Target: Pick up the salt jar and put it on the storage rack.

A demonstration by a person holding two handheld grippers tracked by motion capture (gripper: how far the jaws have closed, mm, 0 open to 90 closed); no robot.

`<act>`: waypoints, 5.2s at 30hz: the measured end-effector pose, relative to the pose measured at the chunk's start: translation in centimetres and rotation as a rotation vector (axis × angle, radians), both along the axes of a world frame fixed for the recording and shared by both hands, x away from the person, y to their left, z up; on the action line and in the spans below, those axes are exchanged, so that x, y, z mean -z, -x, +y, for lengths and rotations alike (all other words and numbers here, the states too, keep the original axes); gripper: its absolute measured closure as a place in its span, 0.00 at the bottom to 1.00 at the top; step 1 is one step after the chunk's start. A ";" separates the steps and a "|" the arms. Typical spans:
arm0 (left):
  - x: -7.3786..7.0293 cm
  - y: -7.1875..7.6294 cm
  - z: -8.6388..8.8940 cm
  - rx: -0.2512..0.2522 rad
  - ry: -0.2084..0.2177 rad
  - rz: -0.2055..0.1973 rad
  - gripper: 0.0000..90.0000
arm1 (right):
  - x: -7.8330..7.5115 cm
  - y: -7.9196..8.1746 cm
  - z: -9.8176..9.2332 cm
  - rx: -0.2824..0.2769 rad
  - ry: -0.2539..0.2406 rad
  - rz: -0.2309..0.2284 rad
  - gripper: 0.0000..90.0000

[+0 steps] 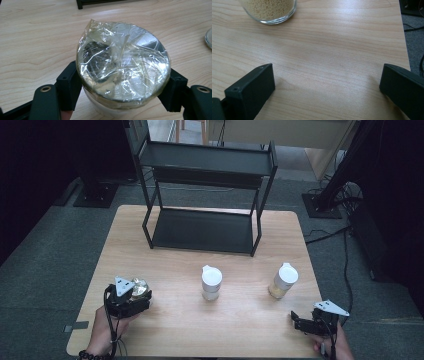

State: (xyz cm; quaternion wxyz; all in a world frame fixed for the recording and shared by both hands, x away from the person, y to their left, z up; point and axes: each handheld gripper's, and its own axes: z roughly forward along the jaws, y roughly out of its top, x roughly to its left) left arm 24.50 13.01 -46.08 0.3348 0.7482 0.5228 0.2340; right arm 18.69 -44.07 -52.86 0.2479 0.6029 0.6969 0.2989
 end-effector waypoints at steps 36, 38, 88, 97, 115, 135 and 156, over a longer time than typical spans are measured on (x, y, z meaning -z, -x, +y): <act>-2.3 -5.0 -2.2 -0.015 -0.016 -0.015 0.39 | 0.0 0.0 0.0 -0.010 0.001 0.000 0.00; -2.5 -5.1 -2.3 -0.011 -0.013 -0.018 0.39 | 0.0 0.0 0.0 -0.009 0.000 -0.001 0.00; -3.9 -13.0 -7.7 0.028 0.006 -0.002 0.39 | 0.0 0.0 0.1 -0.033 0.001 -0.001 0.00; -4.2 -14.4 -8.5 0.031 0.008 -0.002 0.39 | 0.0 0.1 0.1 -0.037 0.000 0.000 0.00; -4.6 -16.6 -9.4 0.031 0.001 0.003 0.39 | 0.0 0.1 0.1 -0.041 0.001 0.000 0.00; -5.5 -19.5 -10.2 0.021 -0.013 -0.002 0.39 | 0.0 0.1 0.1 -0.043 0.000 0.001 0.00; -5.0 -24.0 -11.0 -0.022 -0.026 -0.001 0.39 | 0.0 0.1 0.2 -0.049 -0.001 0.001 0.00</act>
